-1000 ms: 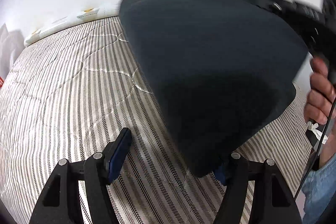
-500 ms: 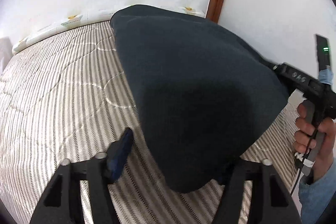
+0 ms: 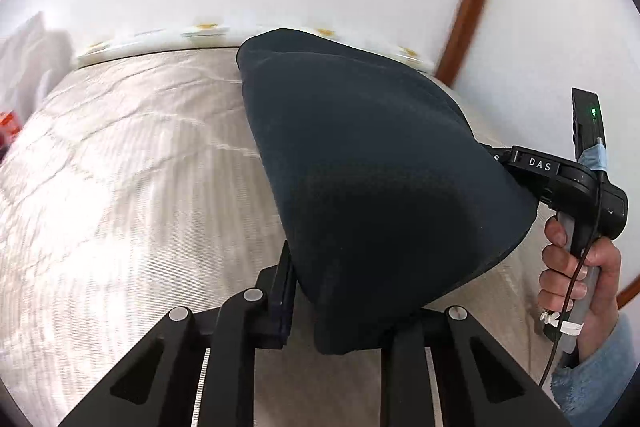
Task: Fold small clothes
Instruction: 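Lift the held edge and fold the sweatshirt over itself with the right tool, then lower the folded half onto the bundle and open the right tool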
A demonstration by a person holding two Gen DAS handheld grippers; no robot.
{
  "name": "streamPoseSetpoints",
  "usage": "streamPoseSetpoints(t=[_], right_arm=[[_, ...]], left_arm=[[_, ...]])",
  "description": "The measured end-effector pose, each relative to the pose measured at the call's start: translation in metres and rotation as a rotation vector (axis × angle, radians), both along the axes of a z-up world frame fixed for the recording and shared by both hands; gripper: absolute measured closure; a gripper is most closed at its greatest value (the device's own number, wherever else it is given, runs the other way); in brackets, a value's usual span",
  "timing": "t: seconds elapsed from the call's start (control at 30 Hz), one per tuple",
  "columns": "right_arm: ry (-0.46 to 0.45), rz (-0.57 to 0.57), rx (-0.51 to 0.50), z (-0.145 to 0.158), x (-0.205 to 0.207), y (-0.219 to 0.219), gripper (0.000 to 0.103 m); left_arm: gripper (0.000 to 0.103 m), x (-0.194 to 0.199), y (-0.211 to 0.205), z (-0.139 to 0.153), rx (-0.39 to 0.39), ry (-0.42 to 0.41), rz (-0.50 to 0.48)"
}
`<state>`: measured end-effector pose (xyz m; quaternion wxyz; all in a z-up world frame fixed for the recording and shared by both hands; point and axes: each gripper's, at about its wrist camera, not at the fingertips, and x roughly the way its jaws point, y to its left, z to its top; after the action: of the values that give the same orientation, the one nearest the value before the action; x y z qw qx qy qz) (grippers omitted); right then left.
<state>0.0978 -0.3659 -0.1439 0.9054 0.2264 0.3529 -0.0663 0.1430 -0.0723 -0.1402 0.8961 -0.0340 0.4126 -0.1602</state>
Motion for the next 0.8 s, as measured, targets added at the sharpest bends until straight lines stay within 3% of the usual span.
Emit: streamPoseSetpoints(t=[0.17,0.37,0.47,0.53,0.7,0.77,0.8], right_arm=[[0.006,0.130,0.012,0.003,0.041,0.055,0.079],[-0.008,0.172,-0.058,0.010,0.028,0.072,0.068],[-0.036,0.170,-0.106,0.019,0.003,0.066,0.067],[-0.049,0.185,-0.145,0.027,-0.008,0.068,0.066],[-0.040,0.214,-0.156,0.023,0.004,0.078,0.066],[-0.041,0.221,-0.143,0.017,0.013,0.082,0.071],[-0.036,0.222,-0.154,0.015,0.018,0.085,0.084]], left_arm=[[0.084,-0.003,0.048,0.002,0.020,0.013,0.069],[0.078,-0.013,0.053,0.004,0.029,0.023,0.020],[0.064,-0.008,0.048,-0.003,0.036,0.016,-0.009],[0.045,0.001,0.040,-0.007,0.017,0.029,-0.012],[0.045,0.009,0.045,-0.010,0.024,0.035,-0.006],[0.045,0.015,0.039,-0.014,0.042,0.047,0.006],[0.045,0.014,0.040,-0.016,0.048,0.053,0.010]])
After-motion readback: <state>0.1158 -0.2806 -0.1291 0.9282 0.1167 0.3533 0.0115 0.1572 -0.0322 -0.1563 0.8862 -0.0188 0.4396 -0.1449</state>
